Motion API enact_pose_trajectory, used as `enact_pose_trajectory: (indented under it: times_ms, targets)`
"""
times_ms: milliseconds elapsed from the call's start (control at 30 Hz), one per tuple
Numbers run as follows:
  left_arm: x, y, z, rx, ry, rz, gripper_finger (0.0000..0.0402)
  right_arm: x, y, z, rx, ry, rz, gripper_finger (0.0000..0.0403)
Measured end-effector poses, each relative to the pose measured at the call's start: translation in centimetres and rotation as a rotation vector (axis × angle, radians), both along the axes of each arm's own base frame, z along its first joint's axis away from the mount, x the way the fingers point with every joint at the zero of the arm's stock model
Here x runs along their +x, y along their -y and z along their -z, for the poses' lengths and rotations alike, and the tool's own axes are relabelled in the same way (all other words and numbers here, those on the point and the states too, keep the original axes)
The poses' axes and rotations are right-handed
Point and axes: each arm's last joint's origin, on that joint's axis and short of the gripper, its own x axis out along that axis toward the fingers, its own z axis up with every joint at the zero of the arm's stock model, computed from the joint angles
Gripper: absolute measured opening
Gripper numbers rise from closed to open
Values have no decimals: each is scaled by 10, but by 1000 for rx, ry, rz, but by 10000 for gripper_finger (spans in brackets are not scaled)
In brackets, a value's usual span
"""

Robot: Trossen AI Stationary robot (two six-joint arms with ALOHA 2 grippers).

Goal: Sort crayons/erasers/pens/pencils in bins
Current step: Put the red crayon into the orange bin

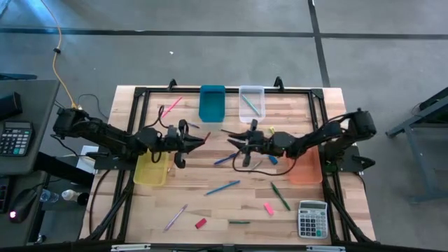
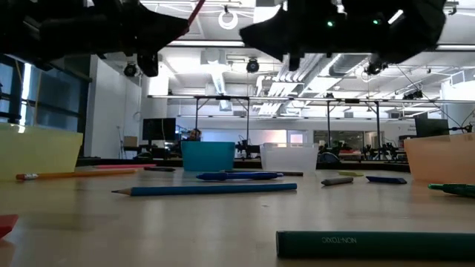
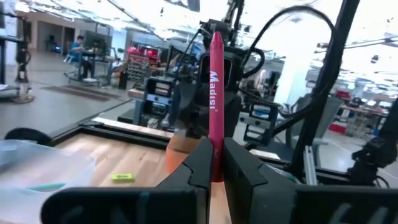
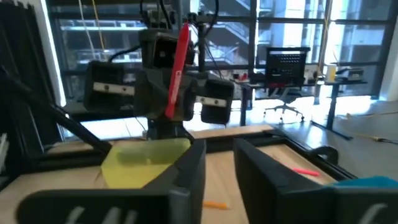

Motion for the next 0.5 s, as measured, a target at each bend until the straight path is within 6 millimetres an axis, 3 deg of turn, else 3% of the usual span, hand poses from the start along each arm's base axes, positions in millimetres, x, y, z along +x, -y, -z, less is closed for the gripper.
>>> enact_pose_trajectory:
  times_ms: [233,500]
  targets:
    - [0,4,0,27,0,21,12,26,-4,-15,11,46,-67,142]
    - [0,4,-1,30,6,36,12,43,-7,-30,-1,51,-103,167]
